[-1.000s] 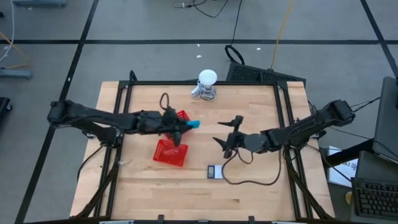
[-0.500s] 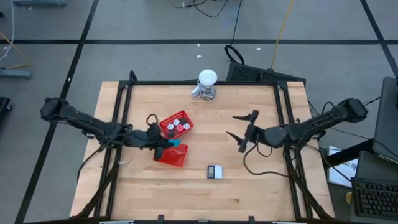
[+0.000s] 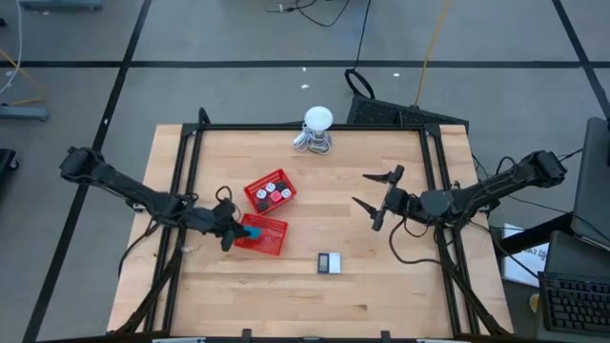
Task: Pick & Place Office items
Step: Put the blue digital clock into the bottom red basket
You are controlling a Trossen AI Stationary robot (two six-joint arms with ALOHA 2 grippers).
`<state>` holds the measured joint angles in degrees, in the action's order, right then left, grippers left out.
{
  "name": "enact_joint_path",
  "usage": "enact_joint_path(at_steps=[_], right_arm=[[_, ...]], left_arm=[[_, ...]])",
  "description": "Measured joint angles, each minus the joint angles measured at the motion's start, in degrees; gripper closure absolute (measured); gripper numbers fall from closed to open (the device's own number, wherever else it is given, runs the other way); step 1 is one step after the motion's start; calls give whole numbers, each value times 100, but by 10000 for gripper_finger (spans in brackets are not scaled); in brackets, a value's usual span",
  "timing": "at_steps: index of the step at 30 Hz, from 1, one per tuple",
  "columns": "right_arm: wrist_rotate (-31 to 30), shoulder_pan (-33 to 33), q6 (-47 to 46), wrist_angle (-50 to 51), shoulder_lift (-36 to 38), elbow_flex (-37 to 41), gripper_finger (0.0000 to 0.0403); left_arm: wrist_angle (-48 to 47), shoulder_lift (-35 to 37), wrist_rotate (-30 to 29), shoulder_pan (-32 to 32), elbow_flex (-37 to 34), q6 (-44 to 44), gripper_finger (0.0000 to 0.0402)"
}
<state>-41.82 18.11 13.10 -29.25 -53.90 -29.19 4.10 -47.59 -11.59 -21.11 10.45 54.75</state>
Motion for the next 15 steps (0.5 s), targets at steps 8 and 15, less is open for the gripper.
enact_joint_path(at_steps=[8, 15], right_arm=[[4, 0, 0, -1, -1, 0, 94], [5, 0, 0, -3, -1, 0, 94]], left_arm=[[15, -36, -192, 0, -388, 754, 336], [61, -36, -190, 2, -388, 772, 298]])
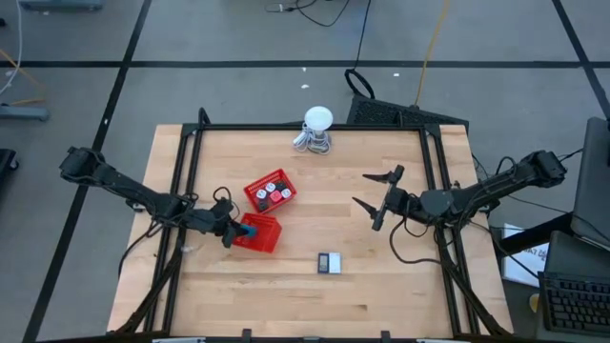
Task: Pick & Place Office items
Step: Put the blue digital clock into the bottom red basket
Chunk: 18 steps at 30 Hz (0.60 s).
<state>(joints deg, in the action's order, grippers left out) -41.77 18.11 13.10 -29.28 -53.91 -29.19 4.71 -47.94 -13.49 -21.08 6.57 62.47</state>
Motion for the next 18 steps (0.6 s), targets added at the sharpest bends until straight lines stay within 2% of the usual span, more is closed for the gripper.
enact_joint_path(at_steps=[6, 18], right_arm=[[1, 0, 0, 0, 0, 0, 94], [1, 0, -2, 0, 0, 0, 94]], left_arm=[[16, 2, 40, 0, 0, 1, 310], [452, 2, 54, 0, 0, -256, 310]])
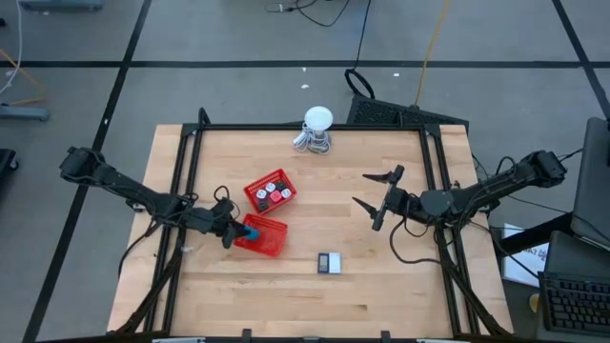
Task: Pick & Place Office items
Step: Put the blue digital clock into the bottom red basket
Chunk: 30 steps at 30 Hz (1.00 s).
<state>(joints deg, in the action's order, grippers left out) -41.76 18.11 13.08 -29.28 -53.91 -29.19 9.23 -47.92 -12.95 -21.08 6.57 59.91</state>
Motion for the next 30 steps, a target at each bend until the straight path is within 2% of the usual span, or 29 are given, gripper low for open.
enact_joint_path(at_steps=[6, 10, 17, 24, 30], right_arm=[[2, -2, -182, 0, 0, 0, 94], [2, -2, -190, 32, 0, 0, 94], [2, -2, -190, 72, -2, -1, 94], [2, -2, -192, 83, -1, -2, 94], [2, -2, -192, 83, -2, -2, 94]], left_arm=[[60, 0, 0, 7, 0, 54, 309], [427, 0, 9, 7, 0, 6, 309], [829, 2, 344, 72, 2, -536, 309], [897, 0, 396, 81, 2, -549, 309], [1411, 2, 393, 81, 2, -1103, 309]])
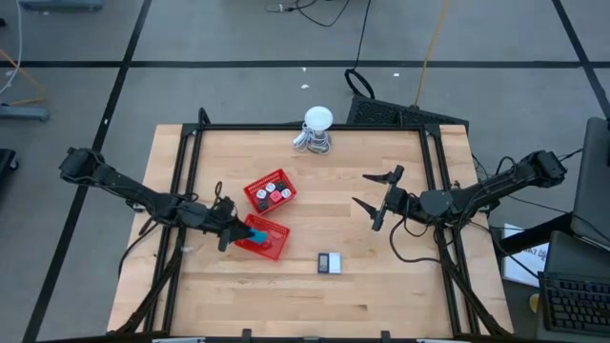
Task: Pick & Place Office items
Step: Put the blue digital clock into the bottom red basket, then put the white digital clock into the bottom red basket
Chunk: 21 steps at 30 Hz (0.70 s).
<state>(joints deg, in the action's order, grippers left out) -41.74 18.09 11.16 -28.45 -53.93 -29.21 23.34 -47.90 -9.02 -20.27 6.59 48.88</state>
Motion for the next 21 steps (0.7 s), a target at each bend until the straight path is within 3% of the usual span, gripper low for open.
enact_joint_path(at_steps=[13, 21], right_arm=[[0, 0, -2, 0, 0, -2, 94], [0, 0, -2, 0, 0, -2, 94]], left_arm=[[-207, -2, -150, 17, 2, 82, 307], [-644, -2, -149, 107, 3, 105, 263]])
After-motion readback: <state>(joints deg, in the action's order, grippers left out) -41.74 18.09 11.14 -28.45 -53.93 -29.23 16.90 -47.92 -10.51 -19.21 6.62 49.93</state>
